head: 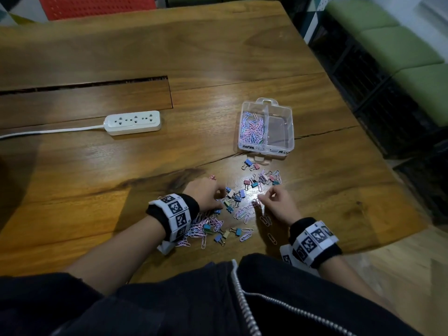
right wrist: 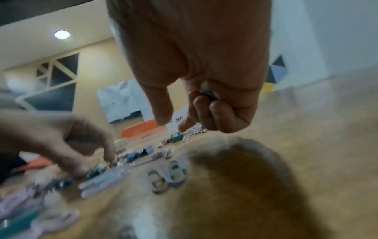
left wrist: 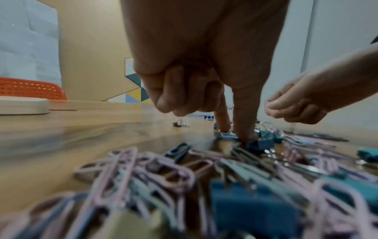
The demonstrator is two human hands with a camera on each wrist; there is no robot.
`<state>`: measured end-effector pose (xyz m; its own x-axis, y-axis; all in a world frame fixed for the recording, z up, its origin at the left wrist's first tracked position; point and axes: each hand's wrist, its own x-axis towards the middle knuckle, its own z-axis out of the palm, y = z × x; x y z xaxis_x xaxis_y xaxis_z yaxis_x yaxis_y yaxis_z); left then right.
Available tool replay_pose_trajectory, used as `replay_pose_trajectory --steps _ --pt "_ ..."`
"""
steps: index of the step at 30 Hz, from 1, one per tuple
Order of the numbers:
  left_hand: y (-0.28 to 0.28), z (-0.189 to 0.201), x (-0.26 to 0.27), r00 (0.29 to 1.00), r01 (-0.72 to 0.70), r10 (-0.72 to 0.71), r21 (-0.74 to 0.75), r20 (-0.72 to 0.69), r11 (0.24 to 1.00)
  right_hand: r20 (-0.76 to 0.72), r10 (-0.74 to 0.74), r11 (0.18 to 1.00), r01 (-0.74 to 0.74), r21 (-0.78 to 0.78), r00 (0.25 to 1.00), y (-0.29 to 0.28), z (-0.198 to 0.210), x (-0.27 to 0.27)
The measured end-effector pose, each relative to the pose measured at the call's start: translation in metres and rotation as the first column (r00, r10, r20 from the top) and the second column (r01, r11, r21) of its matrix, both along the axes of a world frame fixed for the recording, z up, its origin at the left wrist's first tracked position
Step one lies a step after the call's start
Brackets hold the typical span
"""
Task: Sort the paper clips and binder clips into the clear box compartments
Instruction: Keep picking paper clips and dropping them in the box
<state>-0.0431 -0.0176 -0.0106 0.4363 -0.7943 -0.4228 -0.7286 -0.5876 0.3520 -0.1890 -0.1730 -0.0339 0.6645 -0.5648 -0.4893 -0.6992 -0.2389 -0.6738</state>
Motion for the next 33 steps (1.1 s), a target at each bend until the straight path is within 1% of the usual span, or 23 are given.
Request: replay_pose_trajectory --steps 3,6,9,14,16,17,18,19,20,21,22,23,24,25,26,27,29,31,32,33 --pt "-0.003 0.001 -0.001 0.998 0.039 -0.040 0.016 0.051 0.999 -0.051 0.082 0.993 -0.086 -0.081 0.995 0.008 0.000 0.000" --pt "-0.004 0.003 -0.005 0.988 0.103 -0.103 0.002 0.114 0.995 -0.041 0.148 0.971 -0.153 -0.184 0.988 0.016 0.003 0.001" --pt "-0.005 0.000 -0.006 0.976 0.163 -0.161 -0.006 0.148 0.987 -0.082 0.249 0.922 -0.263 -0.286 0.965 0.023 0.005 0.001" --pt "-0.001 -0.002 -0.006 0.957 0.193 -0.199 0.050 0.209 0.980 -0.162 0.370 0.825 -0.403 -0.395 0.915 0.028 0.004 0.001" --pt "0.001 0.000 -0.005 0.960 0.166 -0.177 0.066 0.216 0.984 -0.196 0.404 0.782 -0.449 -0.432 0.893 0.030 0.003 0.002" --pt "0.001 0.000 -0.003 0.971 0.128 -0.139 0.069 0.194 0.989 -0.210 0.411 0.771 -0.461 -0.440 0.887 0.031 0.004 0.002" --pt "0.001 0.001 -0.001 0.989 0.054 -0.061 0.056 0.133 0.997 -0.212 0.412 0.767 -0.463 -0.445 0.886 0.032 0.004 0.002" --pt "0.001 0.001 0.002 0.998 -0.058 0.058 0.016 0.027 0.998 -0.204 0.405 0.777 -0.454 -0.437 0.891 0.032 0.004 0.003" --pt "0.001 0.000 0.005 0.971 -0.206 0.202 -0.020 -0.129 0.978 -0.188 0.384 0.806 -0.427 -0.410 0.904 0.031 0.004 0.002" --pt "0.002 0.000 0.008 0.876 -0.378 0.346 -0.034 -0.336 0.925 -0.157 0.345 0.849 -0.379 -0.368 0.925 0.029 0.006 0.002" --pt "0.003 0.000 0.011 0.695 -0.548 0.446 -0.014 -0.563 0.836 -0.115 0.293 0.898 -0.314 -0.307 0.949 0.027 0.007 0.002" --pt "0.005 0.002 0.013 0.462 -0.676 0.466 0.041 -0.755 0.736 -0.065 0.232 0.944 -0.241 -0.224 0.970 0.024 0.009 0.001" --pt "0.006 0.004 0.014 0.252 -0.739 0.410 0.100 -0.876 0.666 -0.024 0.175 0.976 -0.176 -0.127 0.984 0.021 0.011 0.000" --pt "0.007 0.008 0.014 0.118 -0.753 0.335 0.135 -0.935 0.644 0.015 0.127 0.992 -0.126 -0.031 0.992 0.017 0.014 -0.002" --pt "0.007 0.011 0.013 0.058 -0.746 0.276 0.141 -0.959 0.650 0.064 0.075 0.994 -0.080 0.075 0.995 0.013 0.018 -0.004" --pt "0.005 0.013 0.010 0.042 -0.735 0.234 0.129 -0.971 0.665 0.113 0.011 0.981 -0.033 0.193 0.993 0.011 0.023 -0.007" --pt "0.001 0.015 0.004 0.027 -0.708 0.181 0.109 -0.983 0.698 0.164 -0.130 0.911 0.052 0.410 0.978 0.008 0.031 -0.013" --pt "-0.005 0.017 -0.004 0.006 -0.670 0.160 0.115 -0.987 0.734 0.153 -0.223 0.833 0.106 0.543 0.963 0.006 0.035 -0.017" --pt "-0.009 0.017 -0.008 0.037 -0.648 0.183 0.115 -0.982 0.753 0.146 -0.260 0.797 0.127 0.590 0.954 0.006 0.035 -0.019" --pt "-0.013 0.017 -0.014 0.131 -0.625 0.231 0.101 -0.964 0.774 0.141 -0.302 0.761 0.150 0.631 0.943 0.005 0.034 -0.021"
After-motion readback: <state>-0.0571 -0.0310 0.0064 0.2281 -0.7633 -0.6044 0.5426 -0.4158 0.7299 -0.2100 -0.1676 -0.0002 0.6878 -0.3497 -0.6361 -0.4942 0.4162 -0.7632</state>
